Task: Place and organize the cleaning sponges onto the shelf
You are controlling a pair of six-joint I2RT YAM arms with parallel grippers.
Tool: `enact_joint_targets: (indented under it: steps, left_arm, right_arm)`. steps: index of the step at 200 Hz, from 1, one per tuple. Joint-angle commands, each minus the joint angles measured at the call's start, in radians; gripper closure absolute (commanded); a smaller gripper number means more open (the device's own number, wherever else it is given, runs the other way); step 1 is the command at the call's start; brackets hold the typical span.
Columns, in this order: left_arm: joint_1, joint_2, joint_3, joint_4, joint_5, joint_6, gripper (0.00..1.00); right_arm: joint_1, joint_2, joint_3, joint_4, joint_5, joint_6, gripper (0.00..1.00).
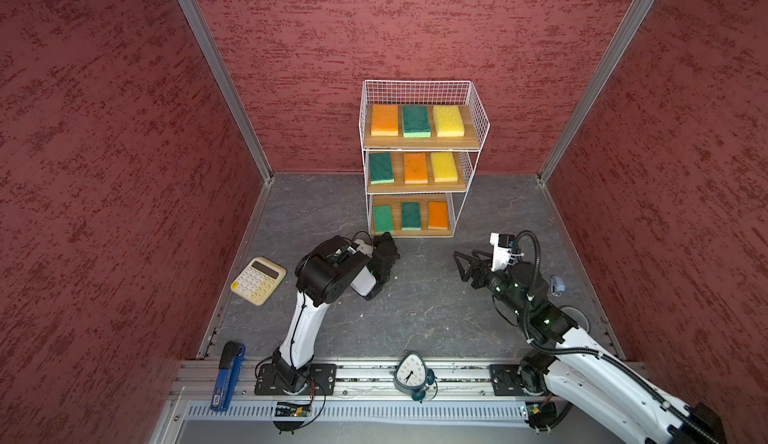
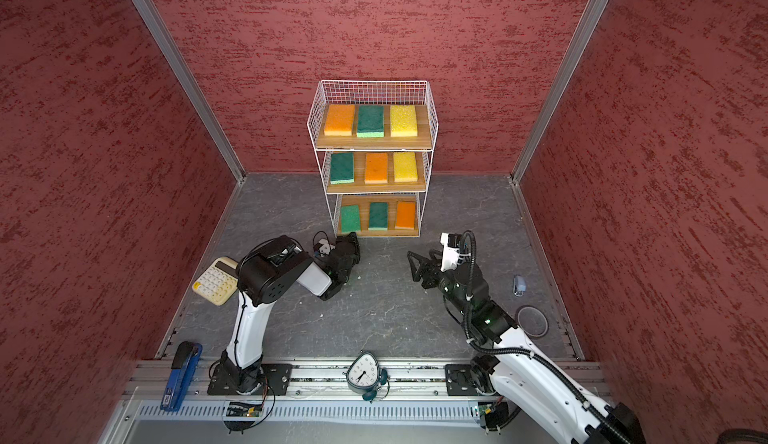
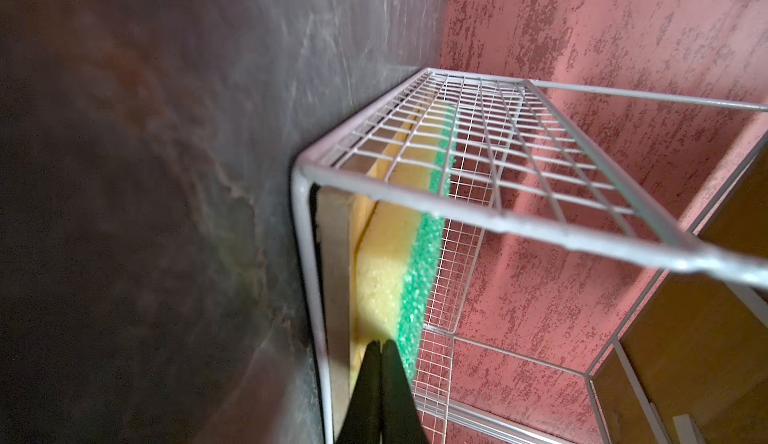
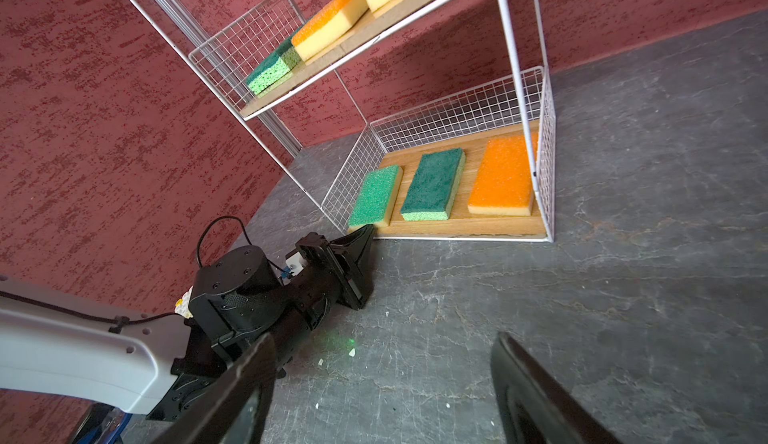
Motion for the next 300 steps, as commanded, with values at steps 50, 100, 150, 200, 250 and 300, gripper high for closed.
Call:
enact_joint_targets:
  steps: [50, 100, 150, 200, 250, 300]
  left_arm:
    - [0.024, 0.098, -0.008, -0.232, 0.001, -0.025, 0.96]
    - [0.034, 0.101, 0.001, -0.246, 0.001, -0.022, 0.95]
    - [0.046, 0.114, 0.015, -0.243, 0.024, -0.02, 0.93]
    - [0.043, 0.115, 0.025, -0.263, 0.033, -0.018, 0.93]
    - [0.03, 0.066, -0.019, -0.282, 0.011, -0.014, 0.89]
    - [0.02, -0.005, -0.079, -0.286, 0.002, 0.041, 0.87]
  right_arm:
    - [0.007, -0.003, 0.002, 0.01, 0.002, -0.006, 0.18]
    - [0.007, 0.0, 0.001, 0.012, 0.0, -0.005, 0.18]
    - [0.007, 0.0, 0.0, 0.01, -0.002, -0.005, 0.18]
    - [0.008, 0.002, -0.001, 0.012, -0.003, -0.003, 0.18]
    - [0.009, 0.003, 0.003, 0.009, 0.003, -0.006, 0.18]
    - [0.008, 0.014, 0.014, -0.003, 0.022, -0.006, 0.18]
